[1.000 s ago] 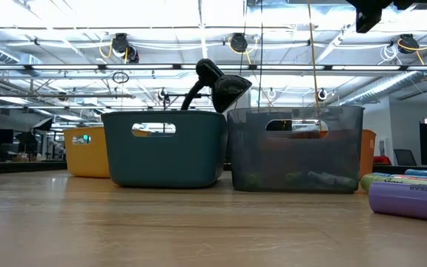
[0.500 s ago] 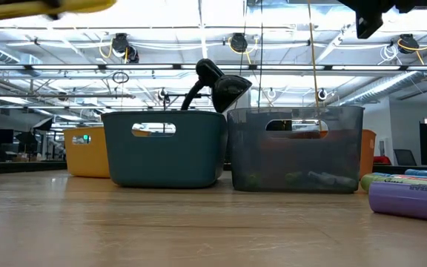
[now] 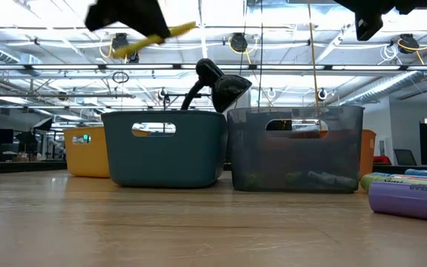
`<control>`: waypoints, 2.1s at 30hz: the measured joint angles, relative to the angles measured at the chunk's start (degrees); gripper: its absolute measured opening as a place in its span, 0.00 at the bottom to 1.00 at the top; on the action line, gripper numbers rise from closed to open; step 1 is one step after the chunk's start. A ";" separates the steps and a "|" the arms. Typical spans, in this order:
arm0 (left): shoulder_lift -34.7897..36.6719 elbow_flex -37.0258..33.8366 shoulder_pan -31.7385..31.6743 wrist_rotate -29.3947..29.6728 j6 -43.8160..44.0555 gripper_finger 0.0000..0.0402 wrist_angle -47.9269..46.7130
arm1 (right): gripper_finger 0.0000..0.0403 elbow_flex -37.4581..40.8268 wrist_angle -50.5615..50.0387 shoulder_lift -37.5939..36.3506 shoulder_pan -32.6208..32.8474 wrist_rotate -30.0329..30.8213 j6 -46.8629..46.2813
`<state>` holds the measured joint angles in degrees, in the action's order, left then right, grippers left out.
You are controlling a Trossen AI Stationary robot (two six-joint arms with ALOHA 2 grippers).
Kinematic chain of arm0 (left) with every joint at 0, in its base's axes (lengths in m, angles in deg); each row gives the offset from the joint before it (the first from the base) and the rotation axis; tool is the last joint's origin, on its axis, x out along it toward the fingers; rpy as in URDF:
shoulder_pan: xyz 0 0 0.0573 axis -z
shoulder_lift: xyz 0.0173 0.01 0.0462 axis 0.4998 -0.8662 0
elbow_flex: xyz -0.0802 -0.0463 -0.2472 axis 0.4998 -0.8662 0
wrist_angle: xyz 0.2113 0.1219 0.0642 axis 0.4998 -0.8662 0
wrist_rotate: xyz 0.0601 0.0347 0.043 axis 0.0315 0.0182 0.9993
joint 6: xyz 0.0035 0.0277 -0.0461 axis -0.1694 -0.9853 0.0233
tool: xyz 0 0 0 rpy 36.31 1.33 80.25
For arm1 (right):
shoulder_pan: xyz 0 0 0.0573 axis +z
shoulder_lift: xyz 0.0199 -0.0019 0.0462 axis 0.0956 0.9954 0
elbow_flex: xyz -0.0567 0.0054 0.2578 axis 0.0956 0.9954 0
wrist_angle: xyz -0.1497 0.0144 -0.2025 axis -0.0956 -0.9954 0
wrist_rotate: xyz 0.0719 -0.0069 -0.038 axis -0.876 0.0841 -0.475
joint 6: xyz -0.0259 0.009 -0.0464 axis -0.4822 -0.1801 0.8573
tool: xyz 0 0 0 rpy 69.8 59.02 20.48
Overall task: Pick & Place Markers
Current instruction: Put the yellow pen into the green bin
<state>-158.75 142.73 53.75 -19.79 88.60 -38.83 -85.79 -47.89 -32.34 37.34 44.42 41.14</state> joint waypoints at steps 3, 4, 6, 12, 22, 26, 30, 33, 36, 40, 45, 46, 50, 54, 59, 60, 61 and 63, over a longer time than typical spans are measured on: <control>0.00 0.00 -4.28 -0.89 -0.25 0.08 0.16 | 0.39 0.00 0.00 0.00 0.00 0.00 -0.01; 0.00 0.00 -5.49 -0.89 -0.27 0.08 0.18 | 0.39 0.01 -0.01 0.00 0.00 0.00 0.00; 0.00 0.00 -7.67 -0.91 -0.80 0.08 0.16 | 0.39 0.01 -0.01 0.00 0.00 0.00 0.00; -0.69 0.00 -12.03 -0.81 -0.23 0.09 0.23 | 0.39 0.01 -0.13 0.00 0.00 0.02 0.00; -7.80 -2.52 -15.05 -6.18 2.16 0.08 4.42 | 0.39 0.01 -0.21 -0.02 0.00 0.04 -0.42; -11.46 -2.54 -15.12 -9.38 2.14 0.10 5.84 | 0.39 0.01 -0.23 -0.02 0.00 0.04 -0.41; -13.82 -2.54 -15.08 -10.06 1.90 0.08 5.98 | 0.39 0.00 -0.24 -0.04 0.01 0.04 -0.39; -14.27 -2.56 -15.18 -10.07 1.78 0.08 6.02 | 0.39 -0.01 -0.34 -0.03 0.00 0.04 -0.41; -14.23 -2.56 -15.16 -10.04 1.31 0.09 6.02 | 0.39 0.01 -0.34 -0.02 0.00 0.04 -0.39; -13.84 -2.56 -15.16 -10.80 0.96 0.09 6.00 | 0.39 0.01 -0.41 -0.03 0.00 0.04 -0.39; -13.84 -2.56 -15.16 -11.03 0.61 0.08 6.08 | 0.39 -0.01 -0.44 -0.02 0.01 0.04 -0.39; -13.84 -2.56 -15.16 -11.03 0.61 0.08 6.08 | 0.39 0.00 -0.45 -0.03 0.00 0.04 -0.39; -13.84 -2.56 -15.16 -11.07 0.58 0.10 6.08 | 0.39 -0.01 -0.43 -0.04 0.02 0.04 -0.39; -13.84 -2.56 -15.16 -11.09 0.21 0.08 6.08 | 0.39 0.01 -0.44 -0.02 0.01 0.04 -0.39; -13.84 -2.56 -15.16 -11.09 0.21 0.08 6.08 | 0.39 0.01 -0.45 -0.02 0.00 0.04 -0.39; -13.84 -2.56 -15.16 -11.09 0.21 0.09 6.08 | 0.39 -0.01 -0.44 -0.02 0.00 0.04 -0.39; -13.84 -2.56 -15.16 -11.09 0.21 0.09 6.08 | 0.39 0.00 -0.43 -0.02 0.02 0.04 -0.39; -13.84 -2.56 -15.16 -11.09 0.21 0.10 6.08 | 0.39 0.00 -0.43 -0.04 0.01 0.04 -0.39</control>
<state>-172.58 140.17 38.58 -30.89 88.81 -32.76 -85.79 -48.32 -32.38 37.35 44.46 40.75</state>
